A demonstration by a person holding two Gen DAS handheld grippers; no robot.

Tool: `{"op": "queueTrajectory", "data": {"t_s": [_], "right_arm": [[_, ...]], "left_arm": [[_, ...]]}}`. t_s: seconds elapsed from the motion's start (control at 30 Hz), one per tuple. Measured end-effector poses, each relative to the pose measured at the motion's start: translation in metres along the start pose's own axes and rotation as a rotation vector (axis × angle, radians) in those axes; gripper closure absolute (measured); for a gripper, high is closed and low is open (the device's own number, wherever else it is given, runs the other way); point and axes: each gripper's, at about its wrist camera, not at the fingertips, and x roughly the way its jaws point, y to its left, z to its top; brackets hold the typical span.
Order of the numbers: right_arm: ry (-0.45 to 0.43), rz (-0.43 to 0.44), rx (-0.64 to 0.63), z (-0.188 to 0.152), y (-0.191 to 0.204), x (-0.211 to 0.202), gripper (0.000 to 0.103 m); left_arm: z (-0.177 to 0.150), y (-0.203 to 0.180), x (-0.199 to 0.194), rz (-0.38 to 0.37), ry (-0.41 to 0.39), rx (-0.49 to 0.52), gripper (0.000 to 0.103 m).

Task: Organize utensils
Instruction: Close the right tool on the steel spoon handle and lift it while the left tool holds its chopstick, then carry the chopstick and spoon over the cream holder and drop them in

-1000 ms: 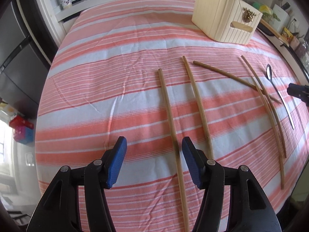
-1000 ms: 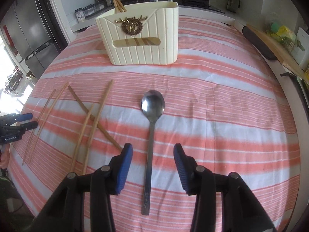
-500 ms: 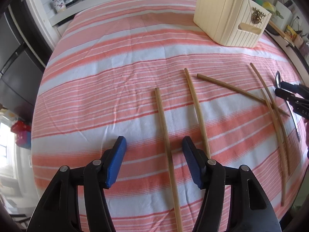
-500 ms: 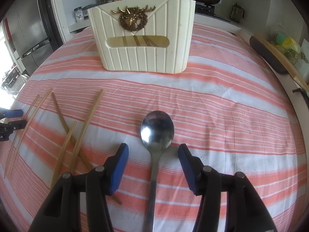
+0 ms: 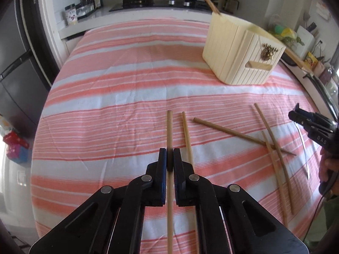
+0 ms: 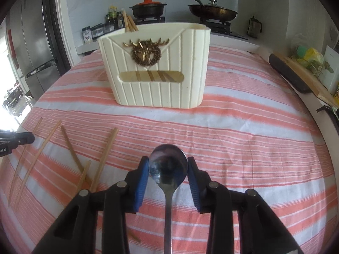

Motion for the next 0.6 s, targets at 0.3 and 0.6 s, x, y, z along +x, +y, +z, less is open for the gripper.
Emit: {"op": "queueTrajectory", "data": {"t_s": [0.3, 0.6], "right_arm": [[-0.138, 0.085, -0.017, 0.008, -0.003, -0.089, 0.067], [-0.246, 0.105, -0.028, 0.006, 0.002, -0.143, 0.067]], "left_arm": [[0.009, -0.017, -0.106, -0.072, -0.266, 0.007, 0.099], [0.012, -0.032, -0.150, -0.150, -0.401, -0.004, 0.099]]}}
